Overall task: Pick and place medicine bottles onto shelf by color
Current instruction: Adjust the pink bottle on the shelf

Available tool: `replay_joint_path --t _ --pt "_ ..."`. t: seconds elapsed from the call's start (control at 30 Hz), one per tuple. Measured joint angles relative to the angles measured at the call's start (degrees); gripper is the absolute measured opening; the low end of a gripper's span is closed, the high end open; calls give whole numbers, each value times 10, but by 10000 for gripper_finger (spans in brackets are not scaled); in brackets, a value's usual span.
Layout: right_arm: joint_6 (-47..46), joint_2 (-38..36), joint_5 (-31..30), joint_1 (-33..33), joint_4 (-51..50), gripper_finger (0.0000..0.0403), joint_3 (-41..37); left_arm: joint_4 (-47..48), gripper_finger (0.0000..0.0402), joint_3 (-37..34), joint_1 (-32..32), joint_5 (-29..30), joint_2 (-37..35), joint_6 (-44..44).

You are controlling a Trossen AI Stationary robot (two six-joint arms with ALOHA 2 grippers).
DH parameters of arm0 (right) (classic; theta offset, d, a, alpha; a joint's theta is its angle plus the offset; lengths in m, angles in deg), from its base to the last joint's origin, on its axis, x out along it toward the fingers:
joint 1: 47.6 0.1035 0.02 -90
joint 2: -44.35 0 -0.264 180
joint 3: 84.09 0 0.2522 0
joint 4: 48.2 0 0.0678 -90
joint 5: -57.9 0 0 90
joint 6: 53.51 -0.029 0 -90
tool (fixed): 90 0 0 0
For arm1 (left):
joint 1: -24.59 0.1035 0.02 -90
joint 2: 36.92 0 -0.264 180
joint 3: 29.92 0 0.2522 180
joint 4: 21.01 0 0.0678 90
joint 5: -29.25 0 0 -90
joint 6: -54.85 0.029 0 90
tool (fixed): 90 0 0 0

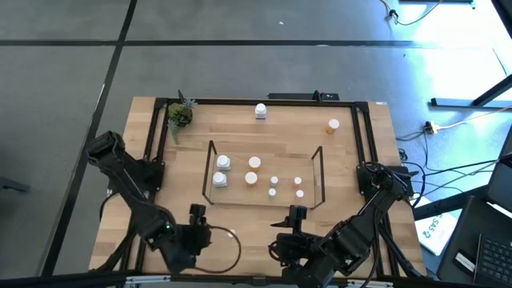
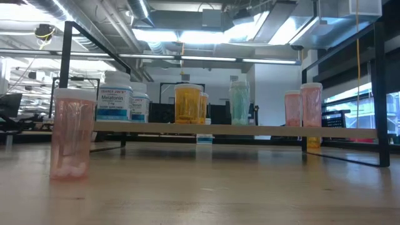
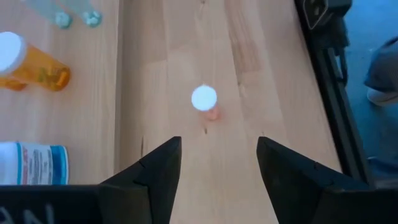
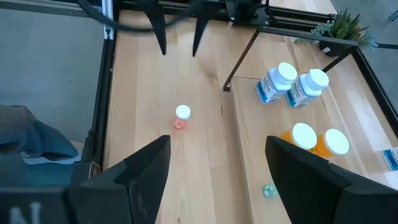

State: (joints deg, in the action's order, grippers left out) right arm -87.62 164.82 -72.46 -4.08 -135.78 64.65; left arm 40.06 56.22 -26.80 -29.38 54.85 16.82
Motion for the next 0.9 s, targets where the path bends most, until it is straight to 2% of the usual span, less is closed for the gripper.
replay_joint_path --t 0.37,0.53,0.67,0.8,0.9 --pt "-4 0 1 -7 24 264 0 51 203 0 -100 96 0 -138" --pt "12 0 24 -9 19 264 0 87 203 0 -138 140 0 -200" --pt "-49 0 28 -22 -49 264 0 123 203 0 -150 153 0 -254" --pt "-165 0 43 -50 -161 264 0 144 203 0 -155 158 0 -282" --pt "-173 -2 88 -75 -157 264 -11 147 203 0 -154 160 0 -289"
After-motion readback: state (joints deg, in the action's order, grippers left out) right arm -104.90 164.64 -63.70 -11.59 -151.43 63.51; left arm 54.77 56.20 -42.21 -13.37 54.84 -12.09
